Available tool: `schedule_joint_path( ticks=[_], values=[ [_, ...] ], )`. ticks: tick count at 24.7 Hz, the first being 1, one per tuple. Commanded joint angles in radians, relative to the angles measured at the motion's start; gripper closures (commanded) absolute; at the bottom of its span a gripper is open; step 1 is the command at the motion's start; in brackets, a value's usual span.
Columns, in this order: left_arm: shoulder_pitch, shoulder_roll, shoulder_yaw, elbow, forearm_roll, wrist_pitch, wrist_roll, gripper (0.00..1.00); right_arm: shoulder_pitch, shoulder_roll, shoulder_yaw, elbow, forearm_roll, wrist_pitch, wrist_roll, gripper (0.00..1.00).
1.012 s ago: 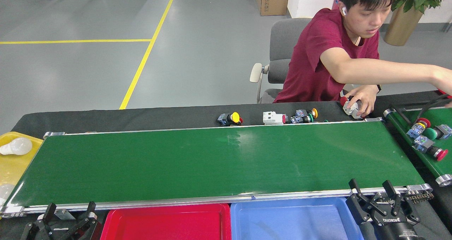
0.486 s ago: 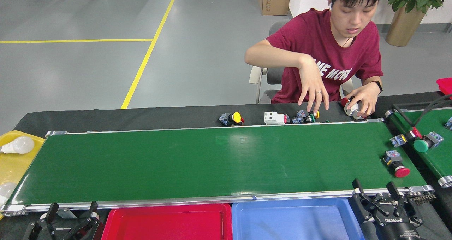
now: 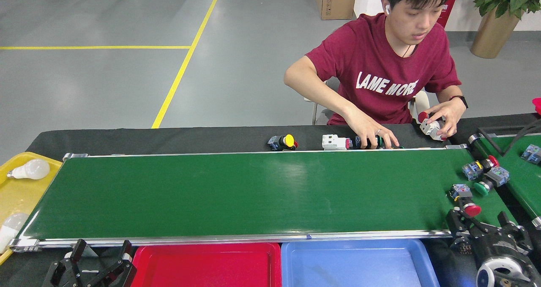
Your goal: Pick switch part from conveyor to tray
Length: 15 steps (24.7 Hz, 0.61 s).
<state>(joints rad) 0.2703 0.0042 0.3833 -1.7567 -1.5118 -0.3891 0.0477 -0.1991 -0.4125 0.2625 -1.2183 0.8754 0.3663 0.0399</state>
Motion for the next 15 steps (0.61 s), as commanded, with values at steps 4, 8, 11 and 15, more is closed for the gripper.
schedule_joint_path(
  ticks=[4, 8, 11, 15],
  values=[
    [-0.014, 0.010, -0.027, -0.009, -0.004, -0.001, 0.008, 0.00, -0.154, 0.028, 0.024, 0.163, 0.016, -0.006, -0.006, 0.12],
    [-0.013, 0.010, -0.032, -0.009, -0.002, -0.001, 0.008, 0.00, -0.177, 0.024, 0.020, 0.212, 0.010, -0.059, -0.006, 0.38],
    [-0.011, 0.010, -0.032, -0.010, -0.002, -0.001, 0.008, 0.00, -0.175, 0.023, 0.017, 0.235, -0.003, -0.219, -0.068, 0.91],
    [-0.011, 0.010, -0.030, -0.010, -0.002, -0.001, 0.008, 0.00, -0.172, 0.024, 0.015, 0.221, -0.018, -0.280, -0.103, 0.99]
  ],
)
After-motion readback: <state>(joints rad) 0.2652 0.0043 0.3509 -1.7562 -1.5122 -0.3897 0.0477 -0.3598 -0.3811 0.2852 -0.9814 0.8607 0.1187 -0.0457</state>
